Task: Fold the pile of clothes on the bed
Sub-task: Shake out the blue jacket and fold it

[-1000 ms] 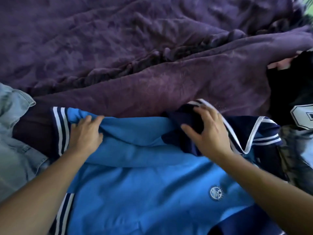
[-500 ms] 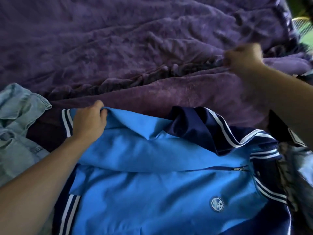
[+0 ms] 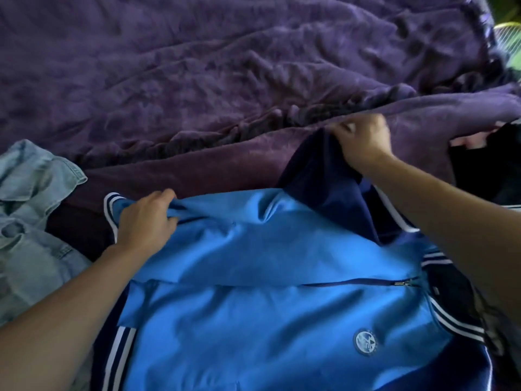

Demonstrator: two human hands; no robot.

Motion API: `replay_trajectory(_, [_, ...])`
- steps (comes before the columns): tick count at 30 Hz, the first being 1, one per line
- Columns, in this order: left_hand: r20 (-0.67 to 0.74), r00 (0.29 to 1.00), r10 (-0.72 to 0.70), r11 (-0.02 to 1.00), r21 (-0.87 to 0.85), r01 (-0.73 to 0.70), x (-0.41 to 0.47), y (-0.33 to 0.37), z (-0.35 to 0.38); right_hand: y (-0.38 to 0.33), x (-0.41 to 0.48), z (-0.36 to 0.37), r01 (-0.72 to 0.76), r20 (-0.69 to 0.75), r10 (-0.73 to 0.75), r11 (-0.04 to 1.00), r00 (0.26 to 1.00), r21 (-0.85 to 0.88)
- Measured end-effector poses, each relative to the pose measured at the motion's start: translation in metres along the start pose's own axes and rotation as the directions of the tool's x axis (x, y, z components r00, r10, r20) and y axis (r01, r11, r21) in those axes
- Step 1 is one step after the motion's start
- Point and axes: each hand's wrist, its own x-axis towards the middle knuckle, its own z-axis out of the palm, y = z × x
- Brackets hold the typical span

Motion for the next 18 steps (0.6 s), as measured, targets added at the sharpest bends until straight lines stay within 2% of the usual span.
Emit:
replay_trajectory(2, [-0.005, 1.000, -0.024, 1.000, -0.002, 0.024, 0.013, 0.004, -0.005, -0.012, 0.004, -0.028, 0.140, -0.211, -0.124, 0.988, 0.970, 0.064])
replay_trajectory(3, [0.002, 0.999, -0.035, 0.999, 0.005, 0.035, 0.017, 0.006, -0.006, -0.017, 0.000, -0.039, 0.209, -0.263, -0.171, 0.970, 0.950, 0.126])
replay_trajectory(5, [0.025, 0.998, -0.061, 0.998, 0.010, 0.061, 0.021, 0.009, -0.008, -0.019, -0.020, -0.048, 0.311, -0.294, -0.251, 0.934, 0.922, 0.177])
replay_trajectory(7, [0.048, 0.996, -0.076, 0.996, 0.054, 0.073, 0.020, 0.006, -0.009, -0.002, -0.047, -0.042, 0.330, -0.267, -0.284, 0.933, 0.921, 0.146])
replay_trajectory(8, [0.053, 0.995, -0.080, 0.992, 0.105, 0.074, 0.017, 0.003, -0.008, 0.012, -0.055, -0.038, 0.280, -0.256, -0.238, 0.950, 0.937, 0.140])
replay_trajectory(10, [0.051, 0.993, -0.110, 0.972, 0.215, 0.096, 0.011, -0.007, -0.005, 0.046, -0.056, -0.031, 0.034, -0.277, 0.004, 0.991, 0.961, 0.131])
replay_trajectory(12, [0.031, 0.987, -0.159, 0.951, 0.273, 0.145, 0.007, -0.019, -0.003, 0.077, -0.044, -0.030, -0.249, -0.253, 0.291, 0.951, 0.923, 0.185])
replay_trajectory(13, [0.017, 0.984, -0.177, 0.947, 0.277, 0.166, 0.007, -0.024, -0.002, 0.084, -0.040, -0.029, -0.328, -0.181, 0.369, 0.918, 0.912, 0.222])
replay_trajectory(15, [-0.023, 0.983, -0.181, 0.953, 0.243, 0.181, 0.009, -0.026, -0.002, 0.082, -0.036, -0.020, -0.349, 0.022, 0.352, 0.916, 0.936, 0.199])
replay_trajectory(17, [-0.069, 0.983, -0.172, 0.963, 0.196, 0.183, 0.014, -0.023, -0.005, 0.071, -0.033, -0.008, -0.270, 0.155, 0.271, 0.962, 0.950, -0.030])
replay_trajectory(18, [-0.094, 0.980, -0.174, 0.967, 0.172, 0.188, 0.019, -0.022, -0.009, 0.061, -0.029, -0.006, -0.226, 0.165, 0.245, 0.966, 0.955, -0.127])
